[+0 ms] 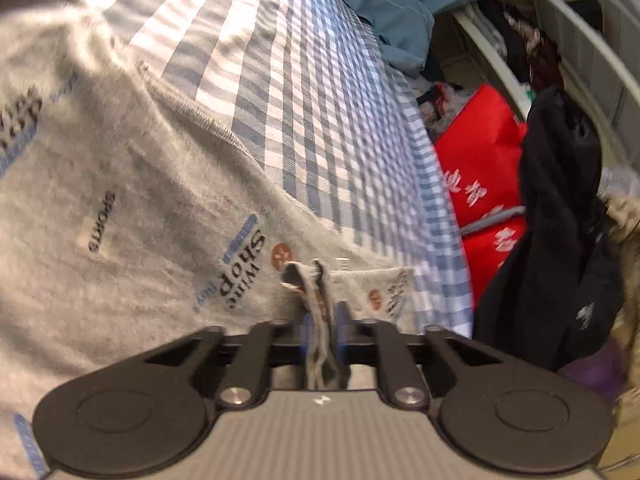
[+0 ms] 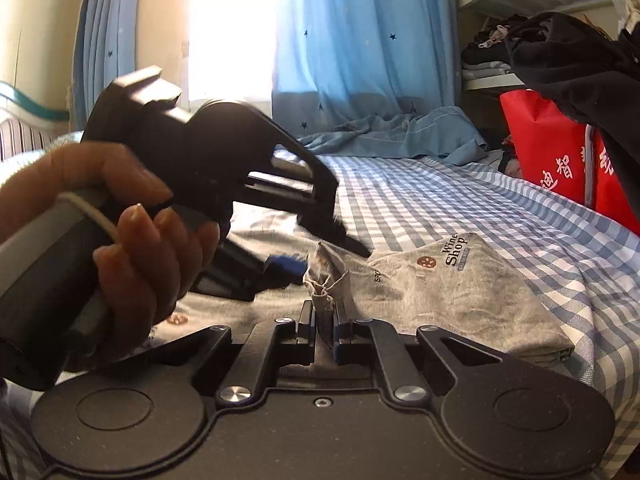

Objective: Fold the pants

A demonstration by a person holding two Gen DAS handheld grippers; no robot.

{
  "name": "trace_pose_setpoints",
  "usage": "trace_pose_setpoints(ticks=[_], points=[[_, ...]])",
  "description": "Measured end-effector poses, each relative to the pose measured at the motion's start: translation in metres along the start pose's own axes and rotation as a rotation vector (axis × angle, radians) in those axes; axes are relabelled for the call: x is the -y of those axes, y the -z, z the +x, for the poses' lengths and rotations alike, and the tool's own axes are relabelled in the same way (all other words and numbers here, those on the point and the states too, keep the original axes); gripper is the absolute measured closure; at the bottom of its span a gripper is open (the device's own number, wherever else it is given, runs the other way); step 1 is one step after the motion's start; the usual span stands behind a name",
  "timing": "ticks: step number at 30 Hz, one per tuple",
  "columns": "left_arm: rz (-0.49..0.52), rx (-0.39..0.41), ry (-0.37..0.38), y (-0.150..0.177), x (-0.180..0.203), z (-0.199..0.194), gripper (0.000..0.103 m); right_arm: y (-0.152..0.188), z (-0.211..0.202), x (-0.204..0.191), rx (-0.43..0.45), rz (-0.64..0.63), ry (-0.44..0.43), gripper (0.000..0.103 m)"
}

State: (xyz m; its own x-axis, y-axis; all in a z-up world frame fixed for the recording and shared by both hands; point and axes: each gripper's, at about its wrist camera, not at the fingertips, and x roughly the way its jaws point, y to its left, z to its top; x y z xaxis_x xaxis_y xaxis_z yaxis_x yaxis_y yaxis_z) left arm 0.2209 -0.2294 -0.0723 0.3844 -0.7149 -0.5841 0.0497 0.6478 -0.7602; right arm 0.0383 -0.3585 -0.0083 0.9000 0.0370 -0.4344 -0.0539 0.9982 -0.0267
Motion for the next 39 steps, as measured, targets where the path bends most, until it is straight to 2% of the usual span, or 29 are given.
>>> trace_pose_setpoints(ticks=[5,9,15,19,25,29,33,35,37,38,39], points=[[0.058,0.027,0.023,-0.002,0.01,-0.013,0.098,-0.005,-0.002,-0.003,-0.001,-0.018,0.007,0.095],[0.118,0.055,0.047,-0.007,0.014,-0.038,0.098,-0.014,-0.008,-0.007,0.023,-0.025,0.0,0.095],[0.217,0.085,0.018,-0.023,0.007,-0.095,0.098,-0.029,-0.016,-0.044,0.056,-0.059,-0.087,0.095],[0.257,0.114,-0.047,-0.036,-0.015,-0.138,0.098,-0.034,-0.011,-0.084,0.058,-0.088,-0.183,0.095],[0.255,0.117,-0.124,-0.048,-0.065,-0.168,0.098,-0.033,0.011,-0.141,0.01,-0.149,-0.307,0.095],[0.27,0.113,-0.162,-0.047,-0.09,-0.163,0.098,-0.022,0.029,-0.165,-0.053,-0.183,-0.323,0.095],[0.273,0.122,-0.179,-0.04,-0.101,-0.158,0.095,-0.011,0.04,-0.171,-0.087,-0.179,-0.315,0.093],[0.279,0.133,-0.184,-0.037,-0.101,-0.16,0.088,-0.01,0.039,-0.171,-0.074,-0.179,-0.326,0.087],[0.27,0.141,-0.192,-0.036,-0.1,-0.166,0.069,-0.011,0.036,-0.168,-0.061,-0.185,-0.337,0.076],[0.26,0.152,-0.197,-0.035,-0.097,-0.17,0.062,-0.009,0.031,-0.166,-0.054,-0.189,-0.337,0.064],[0.256,0.172,-0.207,-0.033,-0.095,-0.174,0.047,-0.01,0.027,-0.162,-0.042,-0.194,-0.333,0.051]])
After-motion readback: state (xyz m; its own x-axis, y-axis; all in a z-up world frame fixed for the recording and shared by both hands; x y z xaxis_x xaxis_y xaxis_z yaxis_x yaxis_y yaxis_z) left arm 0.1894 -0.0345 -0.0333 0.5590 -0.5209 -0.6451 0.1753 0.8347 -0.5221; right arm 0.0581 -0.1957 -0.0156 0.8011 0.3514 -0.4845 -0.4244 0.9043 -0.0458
